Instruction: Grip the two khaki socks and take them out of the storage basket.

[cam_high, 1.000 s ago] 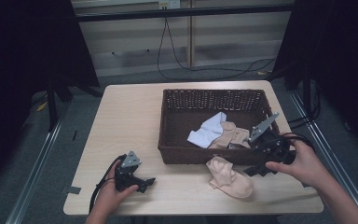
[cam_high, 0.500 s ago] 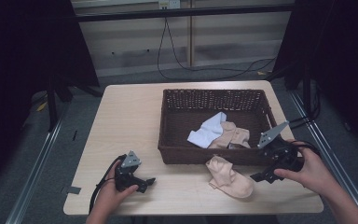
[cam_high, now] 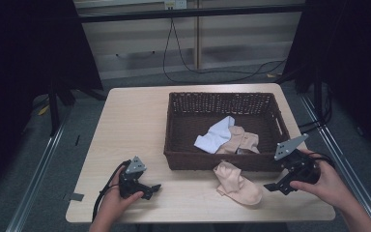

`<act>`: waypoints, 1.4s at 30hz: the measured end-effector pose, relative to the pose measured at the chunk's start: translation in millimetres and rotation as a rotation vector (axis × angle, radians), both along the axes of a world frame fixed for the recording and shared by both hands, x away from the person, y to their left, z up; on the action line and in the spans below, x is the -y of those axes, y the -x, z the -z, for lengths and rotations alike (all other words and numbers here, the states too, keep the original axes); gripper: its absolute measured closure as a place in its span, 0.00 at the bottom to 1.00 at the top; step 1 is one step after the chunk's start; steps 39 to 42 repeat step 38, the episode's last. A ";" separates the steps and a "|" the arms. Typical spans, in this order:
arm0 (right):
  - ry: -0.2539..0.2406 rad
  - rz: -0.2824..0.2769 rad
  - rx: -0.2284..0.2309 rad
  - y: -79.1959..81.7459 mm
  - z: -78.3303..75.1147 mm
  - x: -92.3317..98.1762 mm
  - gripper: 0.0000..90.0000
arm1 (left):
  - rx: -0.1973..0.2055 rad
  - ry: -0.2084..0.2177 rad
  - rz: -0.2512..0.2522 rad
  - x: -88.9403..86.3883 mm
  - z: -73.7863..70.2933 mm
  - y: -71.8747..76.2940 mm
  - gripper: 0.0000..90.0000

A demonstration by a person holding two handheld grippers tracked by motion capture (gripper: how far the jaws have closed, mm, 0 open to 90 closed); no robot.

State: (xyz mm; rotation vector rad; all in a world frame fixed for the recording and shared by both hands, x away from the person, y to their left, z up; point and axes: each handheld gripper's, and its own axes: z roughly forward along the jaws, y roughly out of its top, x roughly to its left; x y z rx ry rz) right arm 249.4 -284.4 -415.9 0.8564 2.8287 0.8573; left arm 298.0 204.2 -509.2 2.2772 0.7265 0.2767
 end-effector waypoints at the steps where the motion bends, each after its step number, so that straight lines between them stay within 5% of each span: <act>1: -0.005 -0.004 0.013 0.6 0.9 0.0 0.08 | 0.000 0.000 0.000 0.0 0.0 0.0 0.00; 10: -0.007 -0.062 0.003 10.2 16.8 2.4 0.08 | -0.001 0.001 -0.001 0.1 0.0 0.1 0.00; 23: -0.056 -0.047 0.002 17.5 50.9 12.2 0.07 | 0.000 0.000 -0.001 0.0 0.0 0.1 0.00; 33: -0.024 -0.024 0.024 19.2 72.8 15.7 0.07 | 0.000 0.003 -0.004 0.1 0.1 0.2 0.00; 42: -0.021 -0.016 0.027 20.8 77.4 14.9 0.07 | 0.000 0.001 -0.002 0.1 0.0 0.1 0.00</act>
